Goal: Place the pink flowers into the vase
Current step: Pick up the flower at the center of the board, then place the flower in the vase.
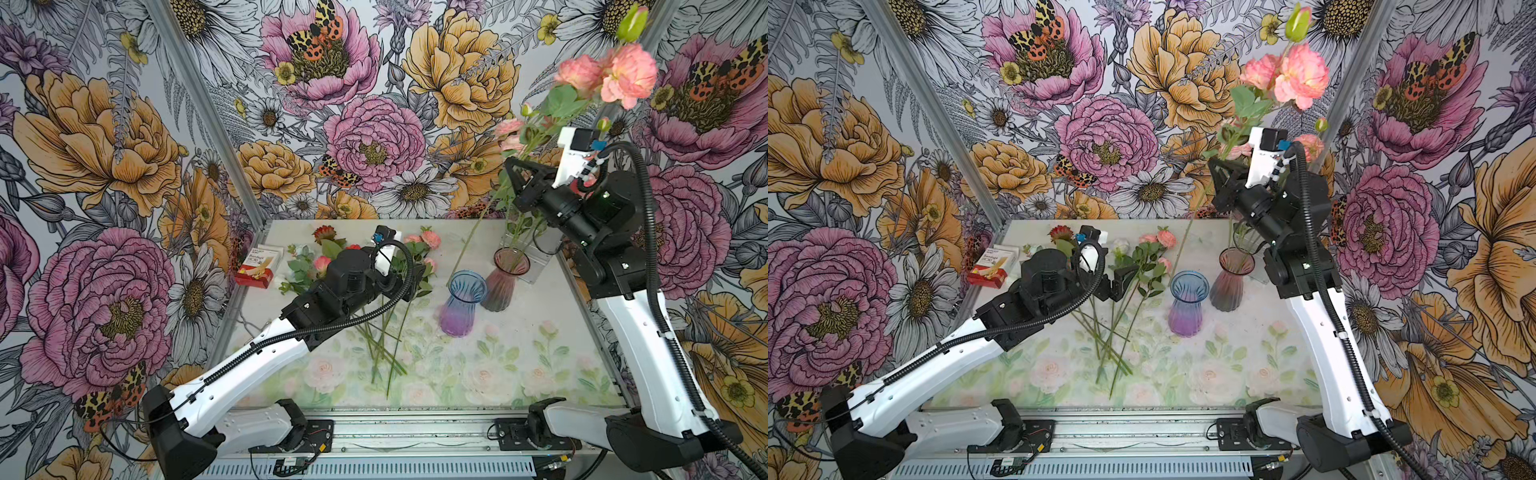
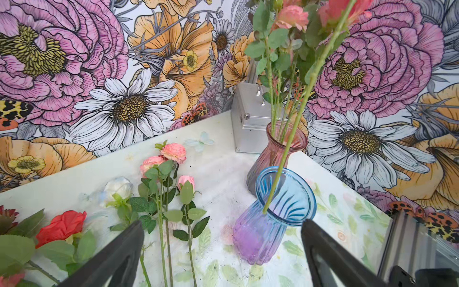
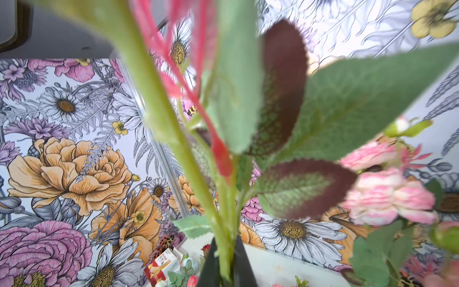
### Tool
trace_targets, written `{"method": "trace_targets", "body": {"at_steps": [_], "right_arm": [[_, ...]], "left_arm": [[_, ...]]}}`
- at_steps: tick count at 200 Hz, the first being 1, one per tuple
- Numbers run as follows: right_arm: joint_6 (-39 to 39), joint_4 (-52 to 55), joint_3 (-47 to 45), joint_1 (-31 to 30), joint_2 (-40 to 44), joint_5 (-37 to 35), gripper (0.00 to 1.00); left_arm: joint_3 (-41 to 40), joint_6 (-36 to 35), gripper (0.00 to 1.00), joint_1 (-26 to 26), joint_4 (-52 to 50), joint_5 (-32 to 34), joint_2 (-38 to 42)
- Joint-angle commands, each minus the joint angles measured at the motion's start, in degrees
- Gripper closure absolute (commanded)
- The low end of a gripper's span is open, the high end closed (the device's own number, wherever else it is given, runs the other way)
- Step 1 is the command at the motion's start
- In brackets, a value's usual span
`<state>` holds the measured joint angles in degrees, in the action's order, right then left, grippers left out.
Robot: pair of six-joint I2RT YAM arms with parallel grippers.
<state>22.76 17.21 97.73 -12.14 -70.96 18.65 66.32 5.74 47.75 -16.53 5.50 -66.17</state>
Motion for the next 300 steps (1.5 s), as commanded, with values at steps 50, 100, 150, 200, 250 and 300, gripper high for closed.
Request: {"method": "trace_targets", "body": {"at_steps": [50,100,150,200,250,300], "right_arm": [[1.6,0.5,-0.8,6.9,1.9,2.6,1.0],[0.4,0.6,-12.0,7.2,4.8,3.1,1.0],[-2.4,0.4,-23.9,5.2,7.1,0.7,1.0],[-4.0,-1.0,-30.3,2.2,6.5,-2.0,1.0],[-3.4,-3.0,-34.9,0.3,6.5,-2.3,1.0],[-3.7,-3.2,-37.6,-1.4,7.6,-4.0,0.85]], "left_arm": [[3.0,-2.4,0.02,2.2,-0.5,0.8,-1.7],[3.7,-2.5,0.01,2.7,-0.3,2.1,-3.2],[4.2,-2.6,0.02,3.0,-0.1,3.0,-4.5],[5.8,-2.8,0.01,3.7,-0.1,3.6,-6.7],[6.3,-2.6,0.01,4.1,0.0,6.1,-7.7],[5.9,-0.2,0.02,4.1,0.2,15.4,-8.4]]}}
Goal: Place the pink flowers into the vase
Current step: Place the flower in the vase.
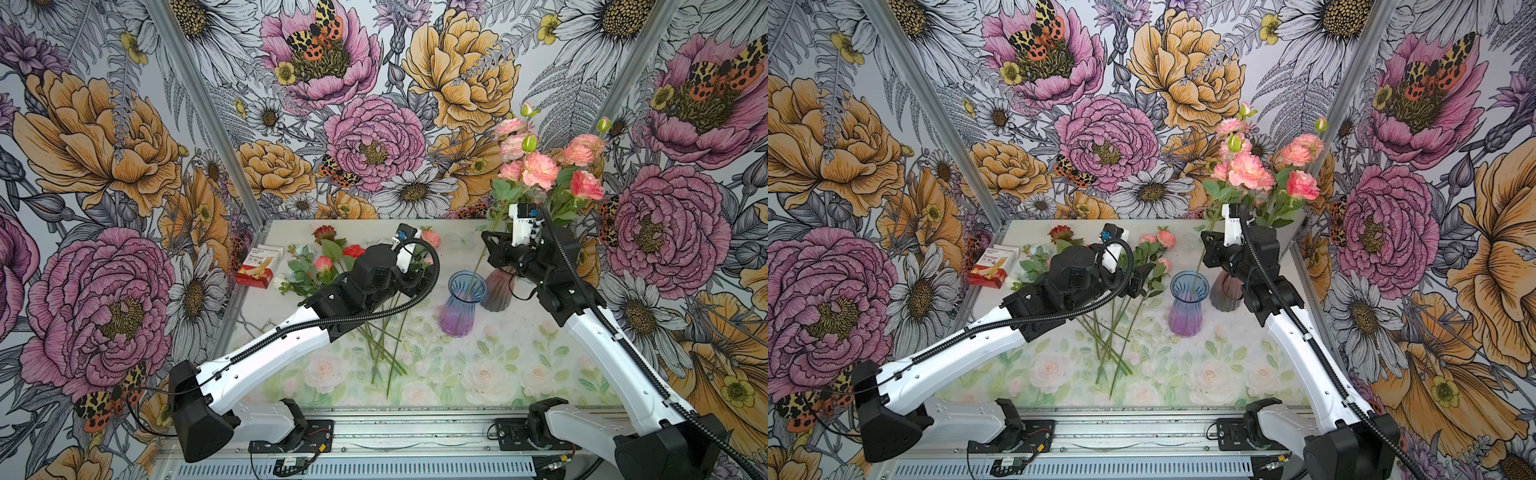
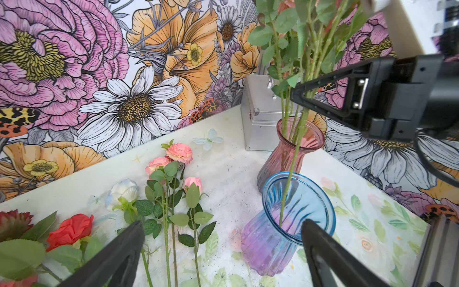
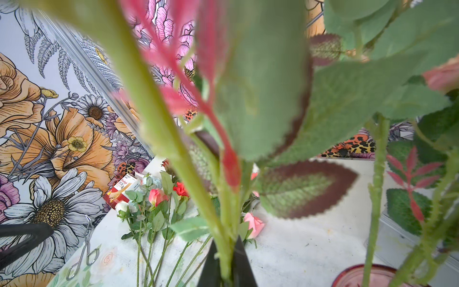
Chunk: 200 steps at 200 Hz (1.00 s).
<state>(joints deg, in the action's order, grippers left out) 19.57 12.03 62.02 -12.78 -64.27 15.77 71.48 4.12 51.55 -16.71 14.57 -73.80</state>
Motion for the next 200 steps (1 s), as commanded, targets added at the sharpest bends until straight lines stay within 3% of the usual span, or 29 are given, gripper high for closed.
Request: {"method": "trace_targets", "body": {"at_steps": [1,14,44,119,157,200], "right_arm": [[-0.5,1.9,-1.9,-0.7,1.0,-1.2,0.85],[-0.5,2.0,-2.5,-0.8,1.7,-1.6,0.83],[-0.8,2.1,-3.3,-0.8,2.8,-2.1,0.68],[-0.3,2.7,-3.0,-0.8,4.0,-2.5,0.2],[-1.0,4.7,-2.3,-0.9,4.9,-2.8,0.01],[-1.5,6.3,-2.2,-0.9,5.8,-2.6,0.01]], "left_arm": [[0.7,1.5,0.02,0.4,0.4,6.4,-0.9],[1.2,2.7,0.01,0.4,0.1,8.5,-1.5],[0.4,4.1,0.01,0.4,-0.2,9.4,-1.6],[-1.4,2.9,0.02,0.1,-0.2,8.4,-1.0],[-2.3,4.0,0.01,-0.9,-0.7,8.0,-0.9],[-3.0,7.1,0.02,-3.4,-2.5,5.1,-1.1]]}}
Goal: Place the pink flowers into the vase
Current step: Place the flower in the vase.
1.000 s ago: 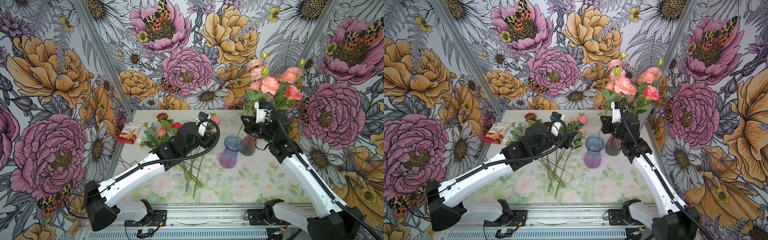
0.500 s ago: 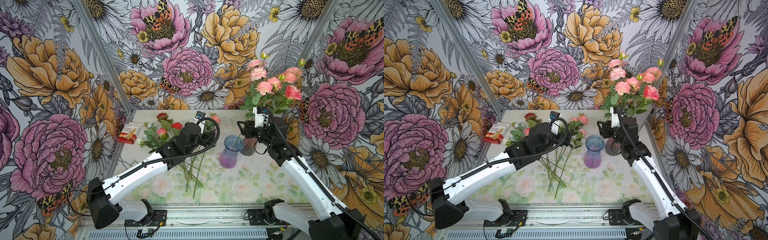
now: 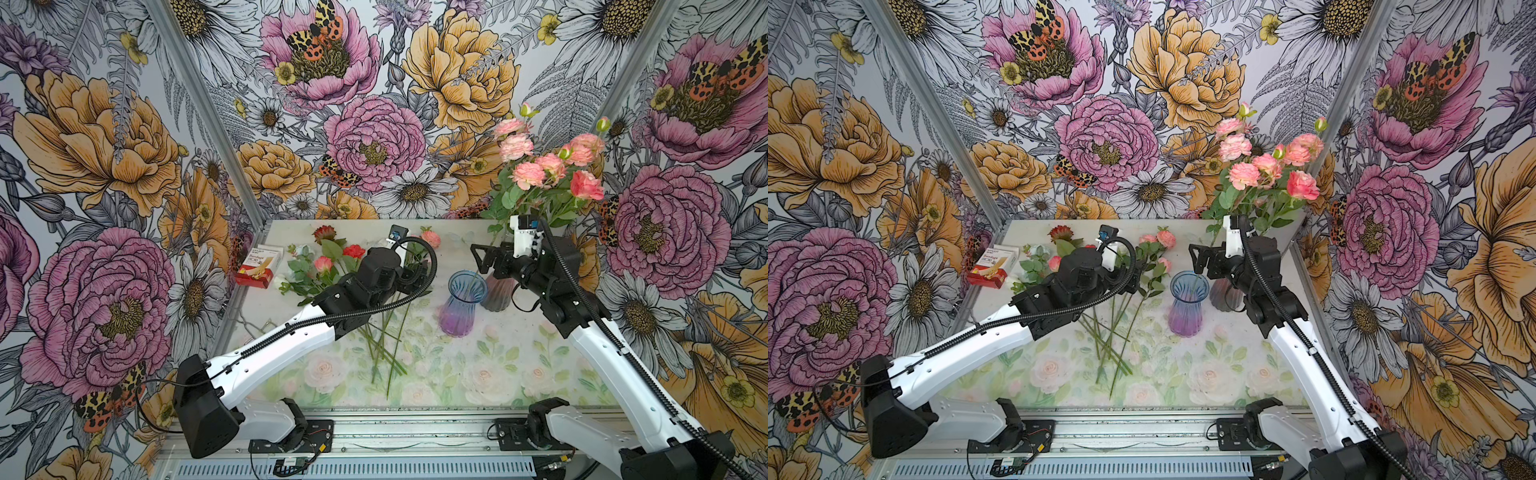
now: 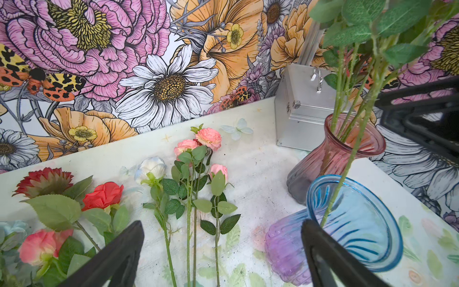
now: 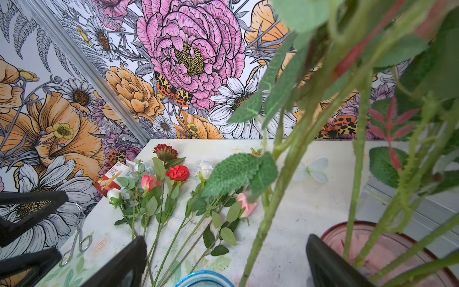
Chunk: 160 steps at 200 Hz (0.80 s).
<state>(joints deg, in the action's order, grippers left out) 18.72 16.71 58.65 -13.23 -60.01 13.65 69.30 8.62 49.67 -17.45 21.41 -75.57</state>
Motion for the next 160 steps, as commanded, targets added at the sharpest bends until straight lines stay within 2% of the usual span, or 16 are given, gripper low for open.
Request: {"method": "trace_targets", "body": {"at_steps": [1,38,118,160], "right_arm": [[-0.6,1.7,1.1,-0.4,1.5,-0.5,0.01],[-2.4,4.1,0.2,-0.5,4.6,0.6,0.01],[-2.8,7.3,1.6,-1.3,5.8,0.6,0.01],[-3.2,9.2,4.3,-3.2,7.9,1.8,0.01]], "left_arm": [[-0.8,2.7,0.02,-1.5,-1.8,-1.8,0.7],[-1.2,4.7,0.02,-3.9,-3.4,-4.0,0.6],[-1.1,6.1,0.02,-4.8,-4.2,-5.3,-0.1],[0.4,11.8,0.02,-9.4,-9.4,-12.0,-4.7]]}}
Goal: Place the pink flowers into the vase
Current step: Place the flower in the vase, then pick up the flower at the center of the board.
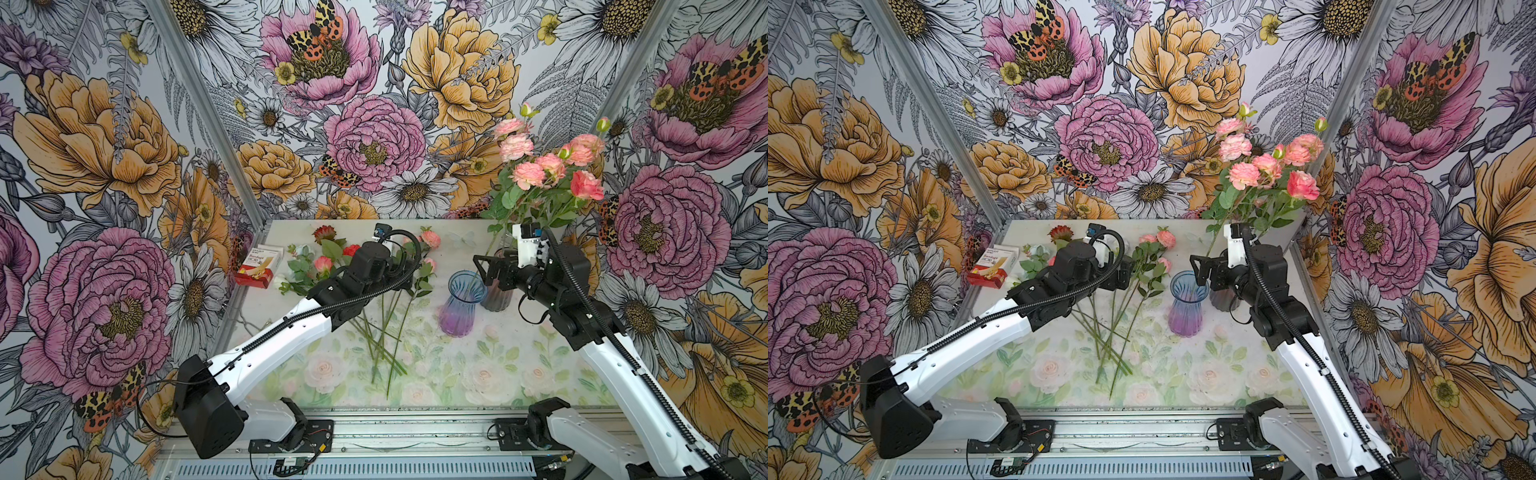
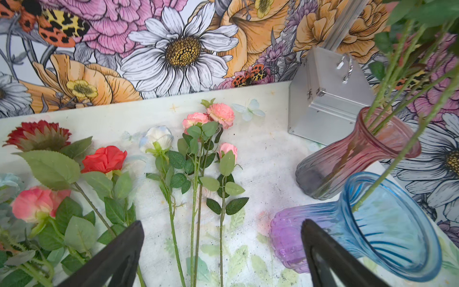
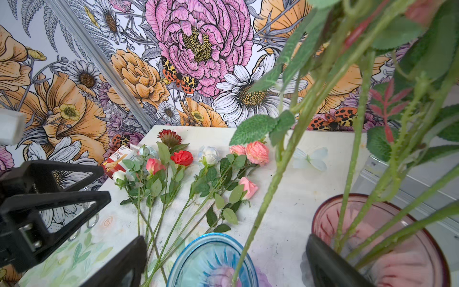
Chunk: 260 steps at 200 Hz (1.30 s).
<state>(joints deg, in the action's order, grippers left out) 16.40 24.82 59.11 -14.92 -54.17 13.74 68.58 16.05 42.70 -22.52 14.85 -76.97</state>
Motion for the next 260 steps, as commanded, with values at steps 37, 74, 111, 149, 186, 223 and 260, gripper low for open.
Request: {"method": "trace_targets", "body": {"at_steps": [37,74,111,149,186,223,260], "right_arm": [[-0.8,1.2,8.7,-5.3,0.7,4.4,0.01],[-2.5,1.1,14.1,-8.3,-3.3,4.6,0.01],[-2.2,1.0,19.1,-9.4,-8.0,4.6,0.01],[-1.4,0.5,20.3,-10.0,-10.3,4.2,0.01],[-1.0,-0.6,19.0,-10.0,-9.3,4.2,0.01],[-0.9,-1.1,17.8,-10.0,-8.6,4.3,0.01],[-0.6,-1.9,16.8,-10.2,-8.4,3.6,0.01]], "left_arm": [[2.6,6.2,0.04,-3.8,-7.3,-13.2,-9.6],[7.4,6.5,0.15,-3.4,-13.5,-19.1,-19.7],[10.1,6.6,0.28,-2.5,-14.8,-21.2,-26.6],[13.1,6.1,0.35,-1.5,-17.2,-21.0,-34.4],[14.3,5.1,0.36,-1.5,-18.1,-17.9,-38.1],[15.7,4.7,0.39,-2.1,-18.3,-16.9,-40.1],[17.0,4.3,0.55,-2.1,-18.3,-17.4,-41.4]]}}
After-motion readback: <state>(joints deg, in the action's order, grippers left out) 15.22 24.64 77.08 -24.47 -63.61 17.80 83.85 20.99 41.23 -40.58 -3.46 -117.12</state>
